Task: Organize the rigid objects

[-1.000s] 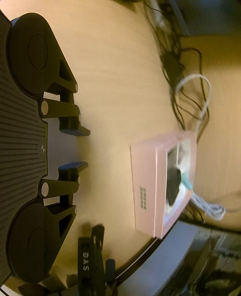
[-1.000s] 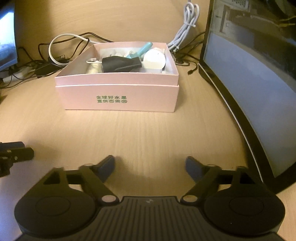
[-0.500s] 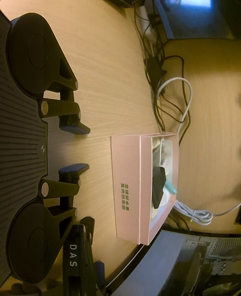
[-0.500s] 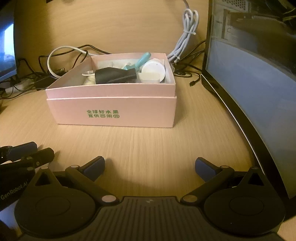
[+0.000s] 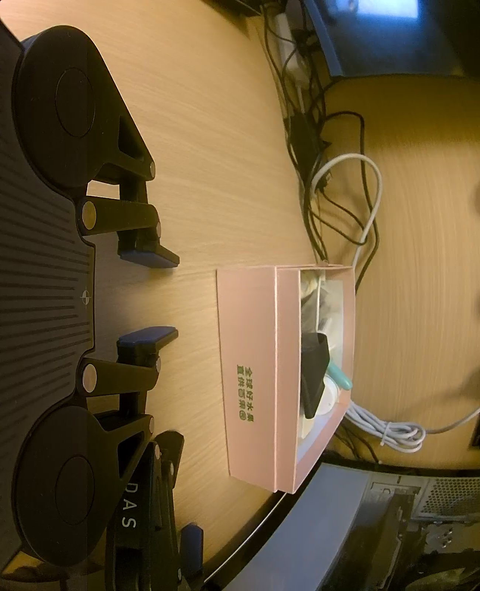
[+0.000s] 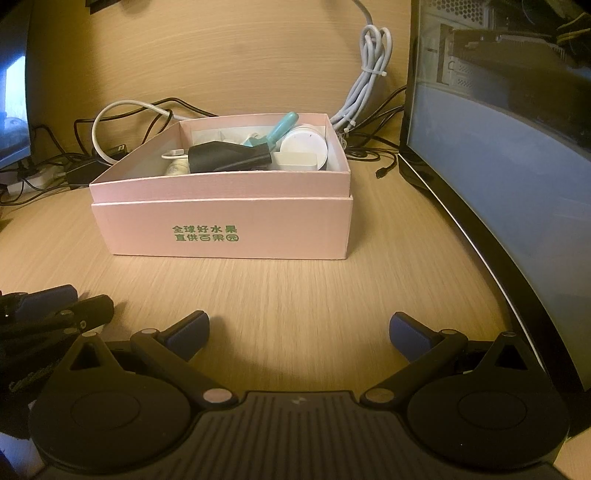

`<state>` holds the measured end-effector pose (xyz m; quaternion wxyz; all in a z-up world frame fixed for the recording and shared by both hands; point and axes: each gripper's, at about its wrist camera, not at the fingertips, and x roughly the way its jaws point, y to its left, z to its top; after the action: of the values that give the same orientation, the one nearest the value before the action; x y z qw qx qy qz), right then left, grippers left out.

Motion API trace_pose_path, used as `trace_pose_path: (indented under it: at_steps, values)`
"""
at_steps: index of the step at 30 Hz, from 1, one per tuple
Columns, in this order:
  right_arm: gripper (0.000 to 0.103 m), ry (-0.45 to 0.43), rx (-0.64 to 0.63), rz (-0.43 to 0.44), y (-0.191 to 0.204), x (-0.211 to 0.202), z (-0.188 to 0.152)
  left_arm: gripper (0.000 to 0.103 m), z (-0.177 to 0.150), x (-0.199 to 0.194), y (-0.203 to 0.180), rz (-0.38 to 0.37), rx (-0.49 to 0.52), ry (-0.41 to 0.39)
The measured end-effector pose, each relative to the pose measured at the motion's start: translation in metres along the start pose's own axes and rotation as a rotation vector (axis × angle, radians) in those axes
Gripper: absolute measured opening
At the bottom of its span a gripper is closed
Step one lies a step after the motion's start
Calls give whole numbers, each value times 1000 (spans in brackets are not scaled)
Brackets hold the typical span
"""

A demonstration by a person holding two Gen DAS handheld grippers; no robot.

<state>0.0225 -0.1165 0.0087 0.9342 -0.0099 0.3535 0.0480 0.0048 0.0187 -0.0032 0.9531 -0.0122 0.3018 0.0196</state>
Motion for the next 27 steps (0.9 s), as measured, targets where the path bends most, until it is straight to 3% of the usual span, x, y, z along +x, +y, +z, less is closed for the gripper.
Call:
trace_pose_path:
  at_steps: [27]
  values:
    - [103, 0, 0, 1, 0, 0, 0, 38, 0, 0, 1, -5, -1, 1]
